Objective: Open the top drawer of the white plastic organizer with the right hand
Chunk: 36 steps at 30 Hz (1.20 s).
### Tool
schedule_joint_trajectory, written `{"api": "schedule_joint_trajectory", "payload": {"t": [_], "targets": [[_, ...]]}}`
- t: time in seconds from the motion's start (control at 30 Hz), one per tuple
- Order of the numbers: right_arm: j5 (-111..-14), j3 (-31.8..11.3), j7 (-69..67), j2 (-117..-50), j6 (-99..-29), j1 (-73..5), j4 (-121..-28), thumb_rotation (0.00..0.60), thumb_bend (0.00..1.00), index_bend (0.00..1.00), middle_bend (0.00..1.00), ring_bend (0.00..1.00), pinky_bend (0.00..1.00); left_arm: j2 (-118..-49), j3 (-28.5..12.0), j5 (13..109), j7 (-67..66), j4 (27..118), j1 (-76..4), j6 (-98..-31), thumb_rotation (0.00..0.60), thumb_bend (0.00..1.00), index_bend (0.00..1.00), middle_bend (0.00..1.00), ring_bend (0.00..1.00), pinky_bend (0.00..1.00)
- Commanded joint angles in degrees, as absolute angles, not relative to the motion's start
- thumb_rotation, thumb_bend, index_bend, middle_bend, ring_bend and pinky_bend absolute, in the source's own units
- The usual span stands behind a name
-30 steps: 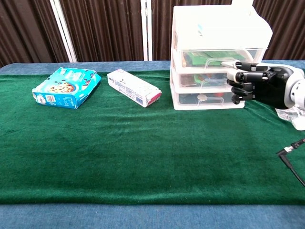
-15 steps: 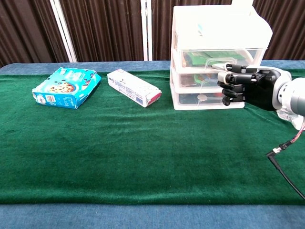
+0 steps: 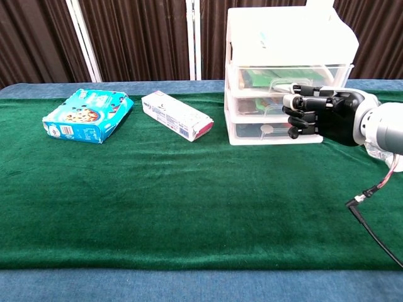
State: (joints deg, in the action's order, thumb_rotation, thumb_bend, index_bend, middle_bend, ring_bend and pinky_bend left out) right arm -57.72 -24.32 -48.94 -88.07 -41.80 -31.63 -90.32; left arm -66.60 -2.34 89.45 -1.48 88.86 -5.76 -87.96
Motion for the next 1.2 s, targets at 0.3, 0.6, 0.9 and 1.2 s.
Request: {"api": "schedule_joint_trajectory", "payload": {"t": [0.3, 0.6, 0.9, 1.2], "targets": [[-58.6, -24.2, -49.0, -88.4, -41.9, -31.1, -90.9, 0.600, 0.52, 0.28, 0.83, 0.83, 0.70, -66.6, -2.3, 89.4, -1.5, 88.9, -5.8, -88.0, 0.600, 0.07, 0.00, 0.00, 0.00, 0.00], [-59.5, -24.0, -49.2, -87.9, -41.9, -30.4, -92.3, 0.600, 0.52, 0.28, 0.83, 0.83, 0.70, -66.6, -2.4, 89.2, -1.4, 88.9, -5.8, -87.8, 0.600, 0.07, 0.00, 0.00, 0.00, 0.00], [-60.2, -24.0, -50.1, -87.0, -41.6, -29.6, -93.3, 0.600, 0.52, 0.28, 0.83, 0.83, 0.70, -66.5, -2.4, 89.1, -1.3, 88.8, -5.8, -87.7, 0.600, 0.07, 0.00, 0.00, 0.00, 0.00], [-61.5, -23.0, -50.5, -86.7, -42.1, -28.7, -94.0, 0.600, 0.52, 0.28, 0.83, 0.83, 0.70, -66.5, -2.4, 89.1, -1.2, 88.8, -5.8, -87.8, 0.600, 0.07, 0.00, 0.00, 0.00, 0.00]]}}
